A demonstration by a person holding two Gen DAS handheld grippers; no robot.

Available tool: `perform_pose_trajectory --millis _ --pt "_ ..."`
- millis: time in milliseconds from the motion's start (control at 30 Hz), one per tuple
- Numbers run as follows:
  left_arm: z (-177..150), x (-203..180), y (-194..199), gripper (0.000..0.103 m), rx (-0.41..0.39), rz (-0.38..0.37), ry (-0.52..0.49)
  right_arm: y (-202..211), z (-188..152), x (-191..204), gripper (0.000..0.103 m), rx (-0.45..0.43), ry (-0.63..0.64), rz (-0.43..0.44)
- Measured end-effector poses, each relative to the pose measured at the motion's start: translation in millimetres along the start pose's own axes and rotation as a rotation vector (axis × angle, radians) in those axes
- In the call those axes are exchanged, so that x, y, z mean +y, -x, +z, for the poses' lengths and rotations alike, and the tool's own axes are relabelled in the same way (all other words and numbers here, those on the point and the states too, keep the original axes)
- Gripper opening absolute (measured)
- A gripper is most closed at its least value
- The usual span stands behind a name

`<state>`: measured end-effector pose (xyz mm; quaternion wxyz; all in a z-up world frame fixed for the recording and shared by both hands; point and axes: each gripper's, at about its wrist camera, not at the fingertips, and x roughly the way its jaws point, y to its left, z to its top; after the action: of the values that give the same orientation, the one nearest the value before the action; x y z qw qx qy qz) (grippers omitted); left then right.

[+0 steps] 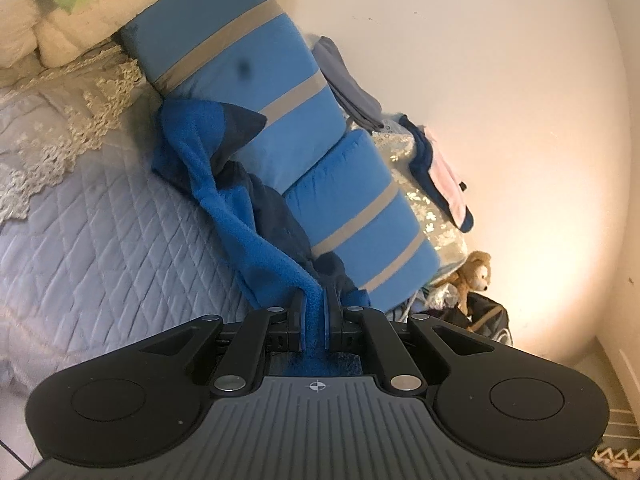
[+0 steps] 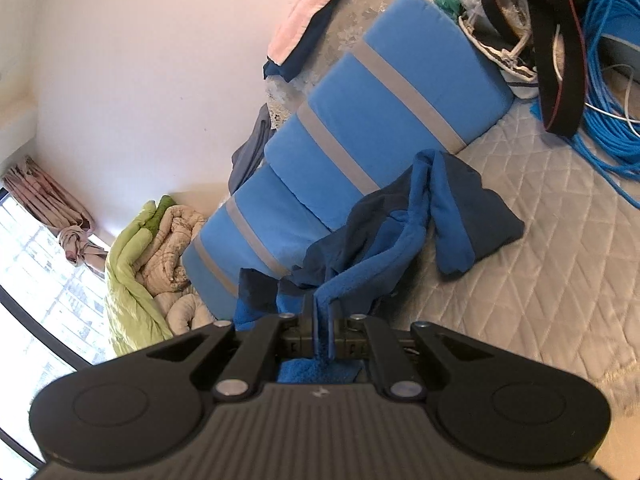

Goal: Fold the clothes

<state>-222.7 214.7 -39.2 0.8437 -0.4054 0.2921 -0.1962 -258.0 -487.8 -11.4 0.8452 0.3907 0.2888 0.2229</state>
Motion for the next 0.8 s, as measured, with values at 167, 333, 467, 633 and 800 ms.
perform_pose_trajectory --millis 167,333,467,633,800 --pt "-13.8 15.3 10.2 0.007 0.027 0.007 0.024 16.9 -24.7 1.8 0.005 -0.004 -0.035 -0.034" --pt "-32.3 22.2 19.6 0.007 0.032 0.033 -0.009 34.3 -50.8 -4.2 0.005 -0.019 -0.099 -0.052" --pt "-47.4 28.2 17.9 0.008 0.039 0.086 -0.089 42.1 -68.5 -12.0 0.005 -0.011 -0.108 -0.088" --pt "-59.2 25.6 8.2 0.029 0.038 0.288 -0.258 37.4 -79.6 -24.0 0.017 0.018 -0.136 -0.2" --pt "-46.1 19.0 28.1 0.078 -0.075 0.431 -0.269 39.4 -68.0 -8.9 0.102 -0.072 -0.021 -0.405"
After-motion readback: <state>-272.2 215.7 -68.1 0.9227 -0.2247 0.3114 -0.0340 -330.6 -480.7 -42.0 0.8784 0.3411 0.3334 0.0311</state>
